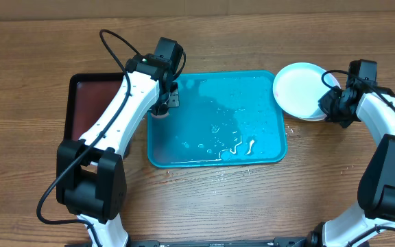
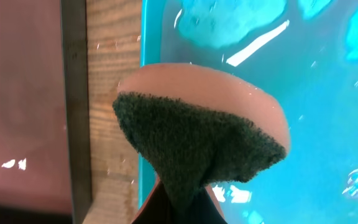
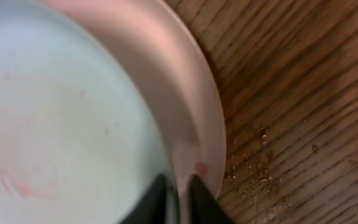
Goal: Clean dirty plates on tray and stack at the side
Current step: 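Carry the light-blue plate with the right gripper onto the white plate stack, then lower the light-blue plate onto the stack and open the right gripper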
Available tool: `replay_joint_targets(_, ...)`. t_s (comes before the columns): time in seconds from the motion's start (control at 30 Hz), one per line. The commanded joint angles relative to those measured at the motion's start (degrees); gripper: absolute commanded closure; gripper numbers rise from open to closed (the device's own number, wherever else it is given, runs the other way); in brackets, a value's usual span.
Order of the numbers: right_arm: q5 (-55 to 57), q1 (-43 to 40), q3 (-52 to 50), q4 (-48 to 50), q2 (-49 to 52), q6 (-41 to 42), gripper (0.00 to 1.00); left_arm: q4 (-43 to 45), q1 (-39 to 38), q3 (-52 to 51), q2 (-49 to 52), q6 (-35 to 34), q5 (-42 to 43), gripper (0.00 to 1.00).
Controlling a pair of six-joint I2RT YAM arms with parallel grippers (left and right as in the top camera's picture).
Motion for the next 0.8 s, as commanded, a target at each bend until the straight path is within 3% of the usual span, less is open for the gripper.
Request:
replay_joint_targets(0.0,-3.1,-0.2,0.2,0.7,-0.5,-0.2,0.31,-1.1,1.2,-0.2,-0.7,1.3,0.2,0.95)
replay_joint_targets(0.07,-7.2,-0.2,0.9,0.5,-0.5,-0.5,0.17,-1.7,2.3,-0.2,-2.6,1.2,0.2,0.96)
replay_joint_targets(0.13,-11.5,-0.2,2.4,-0.6,-0.5,-1.8,0.13,-1.9,3.7,-0.2,-5.3,1.2,0.3,0.96)
replay_joint_targets(0.3,-15.3,1.0,6.8,-4.3,-2.2,-2.3,0.13,-2.9,6.9,-0.2,-13.0,1.3,0.0,0.96)
replay_joint_targets(0.5,-16.0,7.5,7.5,-3.5,-5.1,-10.4,0.14,-7.2,10.7,-0.3,-15.9,1.2,-2.0,0.96)
replay_joint_targets(0.77,-15.8,15.9,7.3,-2.2,-2.2,-19.0,0.29,-7.5,15.1,-4.6,-14.6,1.0,-1.5,0.96)
